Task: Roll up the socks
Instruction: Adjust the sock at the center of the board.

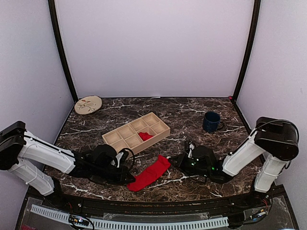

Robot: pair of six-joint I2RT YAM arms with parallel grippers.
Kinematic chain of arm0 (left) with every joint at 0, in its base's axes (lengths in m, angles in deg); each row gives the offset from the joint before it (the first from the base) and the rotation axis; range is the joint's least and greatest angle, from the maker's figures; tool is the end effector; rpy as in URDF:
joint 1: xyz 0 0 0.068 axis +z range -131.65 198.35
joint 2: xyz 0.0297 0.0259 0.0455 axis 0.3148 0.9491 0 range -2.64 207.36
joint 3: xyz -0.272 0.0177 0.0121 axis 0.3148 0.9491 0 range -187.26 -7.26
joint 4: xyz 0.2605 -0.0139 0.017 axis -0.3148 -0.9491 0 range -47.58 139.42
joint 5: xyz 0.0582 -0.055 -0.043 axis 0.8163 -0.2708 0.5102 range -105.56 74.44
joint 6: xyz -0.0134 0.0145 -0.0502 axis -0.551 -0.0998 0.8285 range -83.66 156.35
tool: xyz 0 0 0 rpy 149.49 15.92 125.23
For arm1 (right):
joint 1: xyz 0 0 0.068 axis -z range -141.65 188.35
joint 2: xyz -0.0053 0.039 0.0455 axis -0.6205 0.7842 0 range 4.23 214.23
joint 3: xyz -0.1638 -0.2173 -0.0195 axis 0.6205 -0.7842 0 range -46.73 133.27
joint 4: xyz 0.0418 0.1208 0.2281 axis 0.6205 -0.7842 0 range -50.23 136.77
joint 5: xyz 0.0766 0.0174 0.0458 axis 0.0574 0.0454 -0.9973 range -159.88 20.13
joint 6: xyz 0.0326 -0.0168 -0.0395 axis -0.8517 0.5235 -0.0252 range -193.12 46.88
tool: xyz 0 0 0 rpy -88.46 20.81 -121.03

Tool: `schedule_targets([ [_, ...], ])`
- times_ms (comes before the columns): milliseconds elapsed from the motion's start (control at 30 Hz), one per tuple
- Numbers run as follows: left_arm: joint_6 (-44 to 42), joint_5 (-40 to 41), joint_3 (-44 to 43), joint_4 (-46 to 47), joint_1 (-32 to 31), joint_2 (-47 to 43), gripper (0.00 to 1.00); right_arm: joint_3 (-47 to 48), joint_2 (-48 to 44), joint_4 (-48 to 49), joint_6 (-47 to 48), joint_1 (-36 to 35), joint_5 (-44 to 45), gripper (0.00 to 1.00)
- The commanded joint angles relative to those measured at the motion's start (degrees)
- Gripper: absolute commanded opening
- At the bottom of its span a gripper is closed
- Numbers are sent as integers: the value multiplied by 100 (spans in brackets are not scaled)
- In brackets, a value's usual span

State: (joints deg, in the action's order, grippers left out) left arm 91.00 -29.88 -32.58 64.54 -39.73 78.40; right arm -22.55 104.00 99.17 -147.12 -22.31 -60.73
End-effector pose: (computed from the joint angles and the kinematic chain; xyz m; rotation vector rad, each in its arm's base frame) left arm 0.1241 -0.2158 0.1350 0.2288 2.6055 -1.1817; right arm 0.1442 0.2450 0.1083 0.3772 2.2101 1.2938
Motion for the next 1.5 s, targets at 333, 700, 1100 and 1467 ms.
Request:
schedule_targets([
  [333, 50, 90, -27, 226, -40, 144, 0, 1054, -700, -3019, 2340, -412, 1290, 1],
  [700, 139, 113, -117, 477, -45, 357, 0, 1534, -520, -4273, 3387, -1225, 2869, 1],
  [1100, 232, 237, -302, 491, -45, 458, 0, 1495, -565, -4502, 4088, -1792, 3474, 6],
  [1467, 431, 213, -276, 1051, -113, 850, 0, 1461, -798, -4728, 4169, -2086, 3065, 20],
])
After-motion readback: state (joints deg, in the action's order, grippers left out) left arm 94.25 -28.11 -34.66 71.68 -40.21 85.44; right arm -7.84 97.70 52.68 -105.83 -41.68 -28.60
